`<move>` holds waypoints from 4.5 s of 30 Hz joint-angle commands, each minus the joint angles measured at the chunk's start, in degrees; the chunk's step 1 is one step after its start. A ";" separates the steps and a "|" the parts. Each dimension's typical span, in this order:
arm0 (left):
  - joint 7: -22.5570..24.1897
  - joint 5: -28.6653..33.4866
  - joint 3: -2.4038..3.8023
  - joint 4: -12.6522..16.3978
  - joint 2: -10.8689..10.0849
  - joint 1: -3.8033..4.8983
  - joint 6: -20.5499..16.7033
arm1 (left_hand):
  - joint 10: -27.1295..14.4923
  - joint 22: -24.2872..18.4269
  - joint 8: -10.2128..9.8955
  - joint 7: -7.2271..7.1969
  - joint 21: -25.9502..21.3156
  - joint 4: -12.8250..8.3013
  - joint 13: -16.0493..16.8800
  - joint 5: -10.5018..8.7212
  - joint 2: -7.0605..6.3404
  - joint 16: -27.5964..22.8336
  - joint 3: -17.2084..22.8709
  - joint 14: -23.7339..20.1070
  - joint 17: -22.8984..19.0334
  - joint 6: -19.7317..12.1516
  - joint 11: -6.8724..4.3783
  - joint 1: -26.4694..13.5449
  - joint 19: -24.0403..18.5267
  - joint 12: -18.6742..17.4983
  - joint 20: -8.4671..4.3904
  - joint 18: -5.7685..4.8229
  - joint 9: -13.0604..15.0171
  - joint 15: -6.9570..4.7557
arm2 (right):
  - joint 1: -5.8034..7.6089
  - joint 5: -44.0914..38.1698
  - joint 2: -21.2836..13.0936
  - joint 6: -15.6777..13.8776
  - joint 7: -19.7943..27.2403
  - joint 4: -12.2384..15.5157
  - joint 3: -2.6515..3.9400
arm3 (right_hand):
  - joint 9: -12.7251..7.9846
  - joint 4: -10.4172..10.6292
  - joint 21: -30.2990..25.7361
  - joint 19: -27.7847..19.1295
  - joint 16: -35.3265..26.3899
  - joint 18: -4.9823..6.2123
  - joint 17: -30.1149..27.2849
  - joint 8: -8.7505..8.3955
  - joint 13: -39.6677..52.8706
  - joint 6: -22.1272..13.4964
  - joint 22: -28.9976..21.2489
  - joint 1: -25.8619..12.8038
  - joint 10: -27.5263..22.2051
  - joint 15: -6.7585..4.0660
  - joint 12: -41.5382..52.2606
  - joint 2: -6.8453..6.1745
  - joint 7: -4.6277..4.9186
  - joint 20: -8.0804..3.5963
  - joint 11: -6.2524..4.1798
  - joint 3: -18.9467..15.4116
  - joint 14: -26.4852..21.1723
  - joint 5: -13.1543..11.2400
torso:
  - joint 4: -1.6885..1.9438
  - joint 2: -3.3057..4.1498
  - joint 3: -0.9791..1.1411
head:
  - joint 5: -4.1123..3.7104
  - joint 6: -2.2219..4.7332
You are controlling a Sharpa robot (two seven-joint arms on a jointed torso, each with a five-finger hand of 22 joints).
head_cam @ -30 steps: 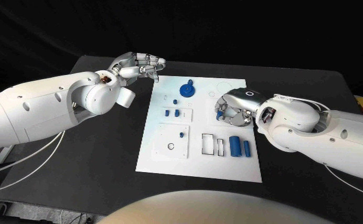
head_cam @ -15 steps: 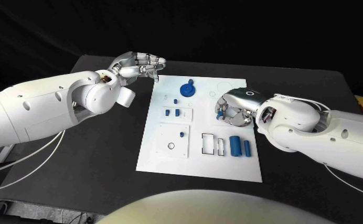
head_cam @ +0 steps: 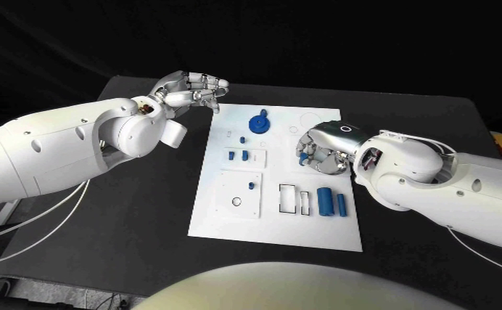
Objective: Assemble the parts on the task board
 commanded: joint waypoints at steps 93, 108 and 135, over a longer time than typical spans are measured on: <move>0.50 0.55 0.05 -0.64 2.48 0.02 0.95 | -0.86 -0.02 -0.20 1.18 -0.13 -0.08 -0.11 0.14 0.55 -0.35 -0.27 -0.58 -0.20 -0.53 0.15 0.06 0.26 0.46 0.33 0.73 -0.11 0.20 | -7.49 -2.13 15.71 0.49 3.25 -0.50 -0.44 | 3.68 -1.67 -1.14 1.30 -0.20 -0.33 -0.85 2.13 0.01 -1.45 11.41 -1.31 -0.44 0.05 -2.34 -0.53 0.56 -0.09 0.55 -0.09 1.48 0.08 | 0.03 0.09 -0.04 | 2.49 -0.41; 0.33 0.55 0.05 -0.60 2.34 0.03 1.11 | -0.97 -0.02 -0.18 1.19 -0.15 -0.11 -0.11 0.15 0.60 -0.33 -0.31 -0.64 -0.24 -0.58 0.16 0.04 0.25 0.66 0.35 0.74 -0.12 0.21 | -7.77 -2.99 15.91 -1.79 1.88 -0.70 -0.66 | 2.75 -1.13 -2.20 0.92 -0.28 -0.14 -1.10 -0.91 0.24 -5.99 11.23 -4.10 -2.40 1.06 -4.29 -3.00 1.79 0.80 1.71 -0.79 1.40 0.49 | -0.03 0.05 0.00 | 2.50 -0.41; 0.37 0.55 0.04 -0.54 1.74 0.02 1.43 | -1.09 -0.02 -0.18 1.20 -0.16 -0.17 -0.13 0.14 0.58 -0.33 -0.34 -0.69 -0.28 -0.63 0.17 0.06 0.23 0.74 0.36 0.74 -0.13 0.22 | -3.90 20.72 1.52 -12.68 6.32 7.88 0.48 | 3.26 -0.21 1.05 2.37 1.81 -0.78 1.73 -1.38 6.51 -5.96 12.36 -6.20 4.35 -0.11 2.05 -4.48 1.21 -0.04 0.17 -3.94 2.22 4.32 | -0.13 -0.17 -0.15 | 0.65 0.00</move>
